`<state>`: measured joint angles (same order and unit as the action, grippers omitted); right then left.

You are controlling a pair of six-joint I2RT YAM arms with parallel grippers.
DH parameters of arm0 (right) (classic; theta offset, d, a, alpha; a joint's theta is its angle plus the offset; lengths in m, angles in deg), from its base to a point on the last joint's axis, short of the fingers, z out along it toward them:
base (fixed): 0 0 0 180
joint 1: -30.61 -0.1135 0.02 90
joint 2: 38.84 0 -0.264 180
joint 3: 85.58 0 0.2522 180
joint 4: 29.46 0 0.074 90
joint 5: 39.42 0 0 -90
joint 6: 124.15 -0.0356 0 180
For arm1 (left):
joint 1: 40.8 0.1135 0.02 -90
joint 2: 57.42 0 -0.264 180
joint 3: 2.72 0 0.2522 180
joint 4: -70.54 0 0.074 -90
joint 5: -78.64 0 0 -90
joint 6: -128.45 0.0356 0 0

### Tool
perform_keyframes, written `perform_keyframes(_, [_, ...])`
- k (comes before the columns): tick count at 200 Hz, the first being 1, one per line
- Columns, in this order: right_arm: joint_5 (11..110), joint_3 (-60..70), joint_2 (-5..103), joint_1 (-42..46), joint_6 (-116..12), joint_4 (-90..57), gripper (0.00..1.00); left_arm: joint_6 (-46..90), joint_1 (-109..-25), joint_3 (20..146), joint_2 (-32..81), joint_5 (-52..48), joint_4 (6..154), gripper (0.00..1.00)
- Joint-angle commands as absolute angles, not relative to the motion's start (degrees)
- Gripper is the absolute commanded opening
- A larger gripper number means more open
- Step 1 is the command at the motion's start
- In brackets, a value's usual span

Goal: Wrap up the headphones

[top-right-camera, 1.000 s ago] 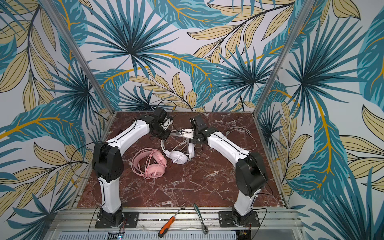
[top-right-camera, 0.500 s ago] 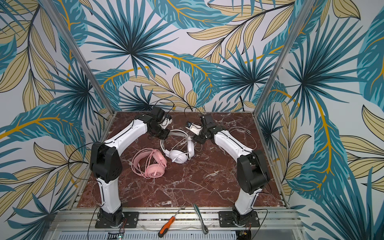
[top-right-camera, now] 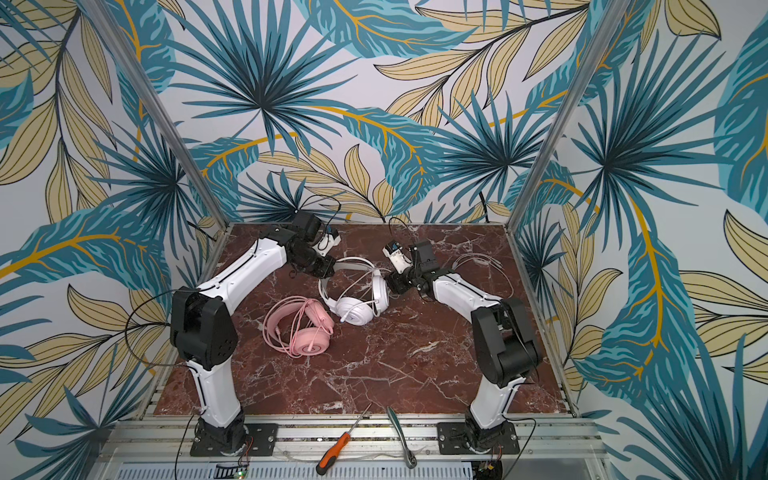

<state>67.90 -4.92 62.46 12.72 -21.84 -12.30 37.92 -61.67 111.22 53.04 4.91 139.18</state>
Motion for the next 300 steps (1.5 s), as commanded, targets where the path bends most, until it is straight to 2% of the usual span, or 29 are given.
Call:
perform_keyframes(1, [72.2,-6.8,63.9,13.5,-30.9,-18.9,0.58,35.6,-60.7,111.4,49.5,10.4,138.4,0.0])
perform_keyframes(42, [74.6,-11.4,65.6,14.6,-39.8,-31.3,0.52,34.5,-60.3,112.1,48.8,12.8,138.4,0.0])
perform_keyframes(117, [78.7,-13.0,68.6,15.0,-46.9,-36.2,0.49,30.3,-59.0,112.5,46.7,18.3,135.0,0.0])
perform_keyframes(172, [79.1,-14.0,72.2,14.9,-54.6,-45.5,0.42,28.6,-58.9,113.0,46.9,20.3,134.1,0.0])
perform_keyframes(195, [78.4,-13.9,73.3,14.9,-56.3,-47.5,0.37,28.3,-58.9,112.8,46.6,20.3,134.0,0.0])
perform_keyframes(300, [76.6,-13.7,76.7,15.0,-58.4,-49.7,0.3,23.2,-58.3,113.3,45.4,23.4,131.2,0.0])
